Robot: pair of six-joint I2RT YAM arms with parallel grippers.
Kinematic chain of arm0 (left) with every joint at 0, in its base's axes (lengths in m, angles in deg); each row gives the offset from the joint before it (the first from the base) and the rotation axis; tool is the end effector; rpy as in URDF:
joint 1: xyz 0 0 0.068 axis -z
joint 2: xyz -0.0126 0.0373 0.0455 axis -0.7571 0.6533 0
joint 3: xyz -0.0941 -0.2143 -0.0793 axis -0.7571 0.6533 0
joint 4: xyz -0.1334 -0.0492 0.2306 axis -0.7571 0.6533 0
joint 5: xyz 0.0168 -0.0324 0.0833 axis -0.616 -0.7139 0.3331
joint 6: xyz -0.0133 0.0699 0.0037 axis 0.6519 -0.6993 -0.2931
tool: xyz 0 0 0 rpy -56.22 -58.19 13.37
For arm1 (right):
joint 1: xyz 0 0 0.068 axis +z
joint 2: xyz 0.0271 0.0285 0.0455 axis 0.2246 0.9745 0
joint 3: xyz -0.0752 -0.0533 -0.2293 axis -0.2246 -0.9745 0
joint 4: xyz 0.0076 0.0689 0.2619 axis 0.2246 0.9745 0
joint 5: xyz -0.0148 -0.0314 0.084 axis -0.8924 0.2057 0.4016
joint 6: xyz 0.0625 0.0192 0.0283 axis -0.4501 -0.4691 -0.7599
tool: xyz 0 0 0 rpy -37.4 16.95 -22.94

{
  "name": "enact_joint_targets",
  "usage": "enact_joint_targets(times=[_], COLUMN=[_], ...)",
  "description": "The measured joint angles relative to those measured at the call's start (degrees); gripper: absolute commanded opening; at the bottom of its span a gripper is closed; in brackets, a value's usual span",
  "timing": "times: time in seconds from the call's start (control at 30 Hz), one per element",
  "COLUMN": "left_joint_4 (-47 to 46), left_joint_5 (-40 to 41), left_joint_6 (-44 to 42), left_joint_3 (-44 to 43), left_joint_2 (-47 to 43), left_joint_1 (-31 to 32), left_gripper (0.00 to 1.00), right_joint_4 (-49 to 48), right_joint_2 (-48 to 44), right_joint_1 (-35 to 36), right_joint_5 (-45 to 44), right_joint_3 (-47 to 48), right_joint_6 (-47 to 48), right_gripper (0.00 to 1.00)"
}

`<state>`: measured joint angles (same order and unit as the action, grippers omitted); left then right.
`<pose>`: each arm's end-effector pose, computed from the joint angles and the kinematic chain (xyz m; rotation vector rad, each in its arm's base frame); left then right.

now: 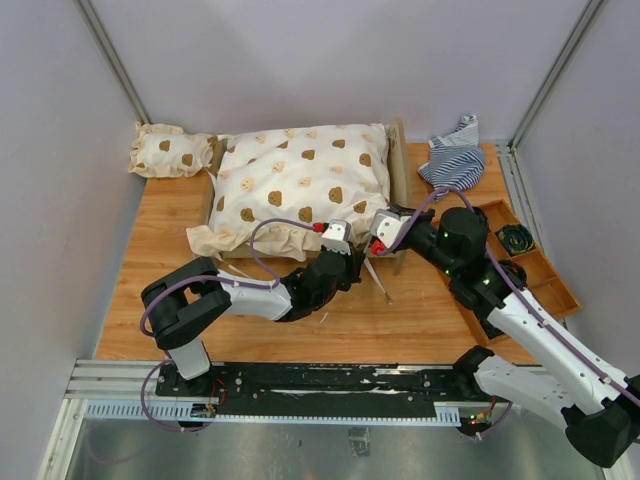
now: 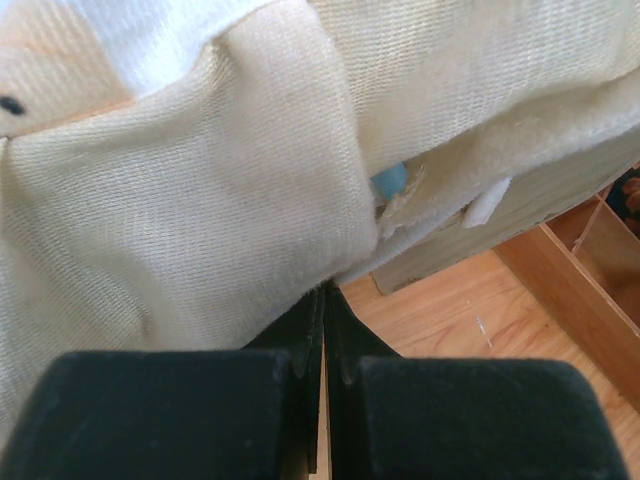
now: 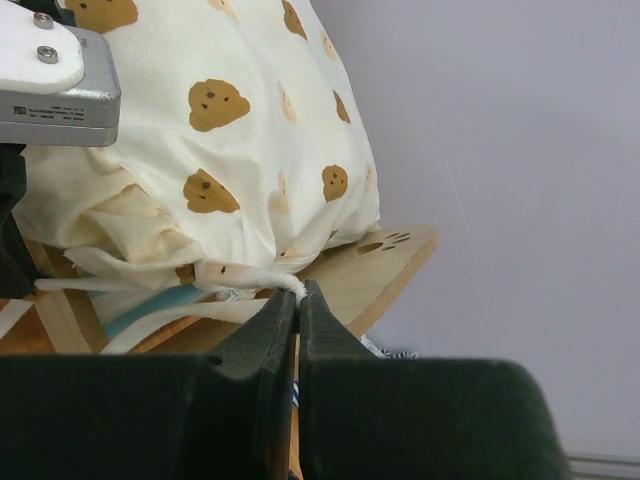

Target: Set up the pet bed

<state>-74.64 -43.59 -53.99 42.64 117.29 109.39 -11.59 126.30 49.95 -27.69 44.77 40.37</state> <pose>0.2080 -0.3068 0.1428 0.1458 1.8405 -0.6568 0.2050 0.1623 0.3369 -1.2024 1.1074 -0.1105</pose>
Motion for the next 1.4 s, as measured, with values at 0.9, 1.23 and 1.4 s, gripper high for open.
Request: enact_joint_targets(times=[0.9,1.23,1.4], left_joint_4=[2.6,3.0,3.5], left_joint_5=[-0.4,-1.2,-1.6], left_joint_6=[4.2,6.7,7.8], left_joint_3=[-1.2,-1.3,-1.3], left_joint_2=[0.8,1.2,1.2], left_joint_1=[-1.9,-3.5,-3.8], left_gripper=[0.00,0.00,0.00], right_joint_4=[-0.6,0.1,-0.4], right_joint_2=[3.1,3.6,3.3], right_joint_1=[0.0,0.0,0.0], right_joint_5=[1.3,3.3,3.4], right_joint_3=[0.8,1.1,1.3], right_joint_6=[14.5,21.7,25.1], right_gripper=[0.00,0.00,0.00])
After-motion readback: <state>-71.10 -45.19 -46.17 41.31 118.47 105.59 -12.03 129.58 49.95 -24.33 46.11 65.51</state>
